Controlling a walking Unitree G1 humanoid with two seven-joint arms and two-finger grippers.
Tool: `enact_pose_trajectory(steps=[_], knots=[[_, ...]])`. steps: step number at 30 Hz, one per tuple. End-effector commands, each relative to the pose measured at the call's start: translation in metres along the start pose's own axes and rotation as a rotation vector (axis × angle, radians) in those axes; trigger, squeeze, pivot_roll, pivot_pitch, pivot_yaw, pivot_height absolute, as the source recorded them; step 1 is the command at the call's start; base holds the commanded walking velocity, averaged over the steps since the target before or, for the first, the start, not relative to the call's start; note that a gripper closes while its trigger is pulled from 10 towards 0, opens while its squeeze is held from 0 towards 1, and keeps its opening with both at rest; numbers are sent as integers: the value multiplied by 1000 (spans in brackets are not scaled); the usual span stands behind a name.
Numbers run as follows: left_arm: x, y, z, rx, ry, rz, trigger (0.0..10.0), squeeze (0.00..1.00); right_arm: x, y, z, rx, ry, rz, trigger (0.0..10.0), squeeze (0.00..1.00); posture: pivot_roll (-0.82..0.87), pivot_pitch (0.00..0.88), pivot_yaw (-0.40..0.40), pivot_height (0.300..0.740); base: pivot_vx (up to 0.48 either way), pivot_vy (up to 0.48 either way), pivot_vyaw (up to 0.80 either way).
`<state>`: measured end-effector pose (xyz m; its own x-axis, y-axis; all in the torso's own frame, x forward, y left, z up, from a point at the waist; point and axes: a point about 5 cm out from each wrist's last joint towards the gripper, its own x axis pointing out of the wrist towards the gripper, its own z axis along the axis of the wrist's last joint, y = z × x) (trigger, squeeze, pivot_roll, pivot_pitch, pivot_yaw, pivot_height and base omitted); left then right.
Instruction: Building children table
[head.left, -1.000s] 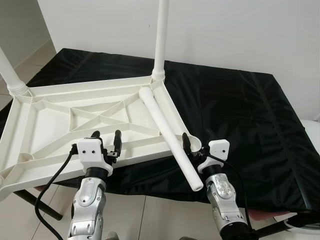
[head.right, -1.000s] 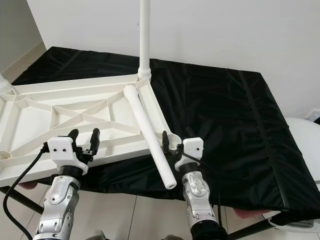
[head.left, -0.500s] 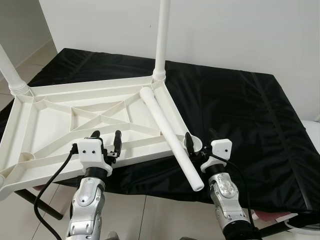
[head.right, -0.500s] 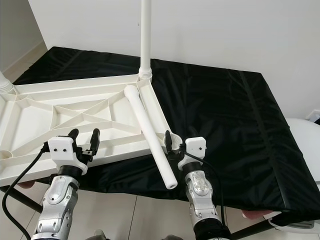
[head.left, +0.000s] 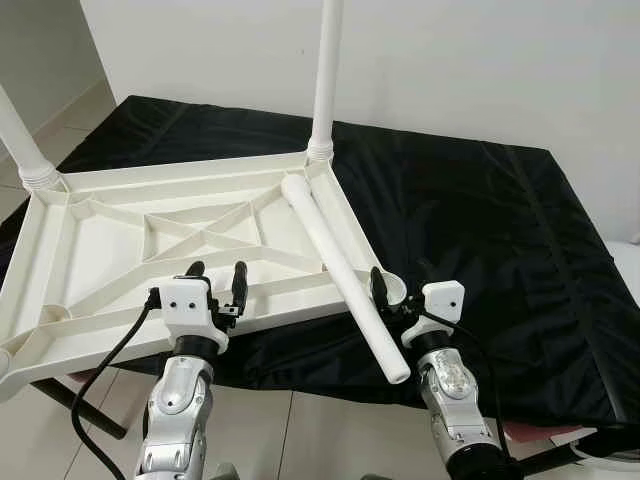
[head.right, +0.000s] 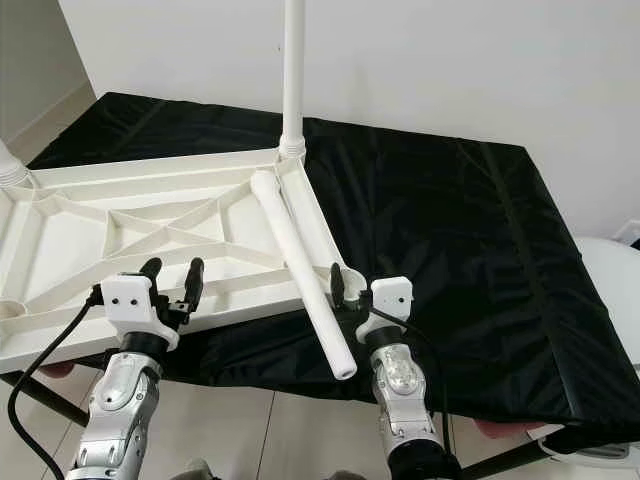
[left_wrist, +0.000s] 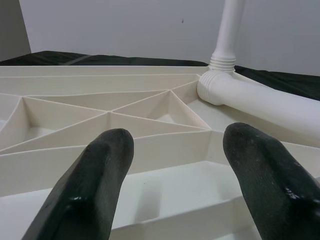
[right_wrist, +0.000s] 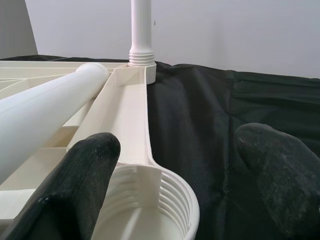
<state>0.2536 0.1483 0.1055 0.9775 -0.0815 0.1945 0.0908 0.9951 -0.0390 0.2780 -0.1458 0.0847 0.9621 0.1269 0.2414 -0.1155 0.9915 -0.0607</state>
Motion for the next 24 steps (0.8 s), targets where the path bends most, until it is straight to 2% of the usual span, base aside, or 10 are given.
enact_pose_trajectory(steps=[1,9,14,20,24], knots=[[-4,-1,-6,5,32,14,10000,0,0,0,-1,-8,0,9,10000,0,25,0,-42,740,0,0,0],[-5,-1,-7,5,34,16,10000,0,0,-1,0,-10,-3,12,10000,0,26,0,-47,740,0,0,0],[-9,1,-10,36,49,3,10000,0,2,-1,1,-15,-3,17,10000,0,31,0,-48,740,0,0,0],[-18,11,-11,45,68,29,10000,0,5,-2,2,-23,-7,20,10000,0,50,0,-53,740,0,0,0],[-25,24,-12,27,85,85,10000,0,7,1,1,-20,-5,35,10000,0,77,0,-64,740,0,0,0]])
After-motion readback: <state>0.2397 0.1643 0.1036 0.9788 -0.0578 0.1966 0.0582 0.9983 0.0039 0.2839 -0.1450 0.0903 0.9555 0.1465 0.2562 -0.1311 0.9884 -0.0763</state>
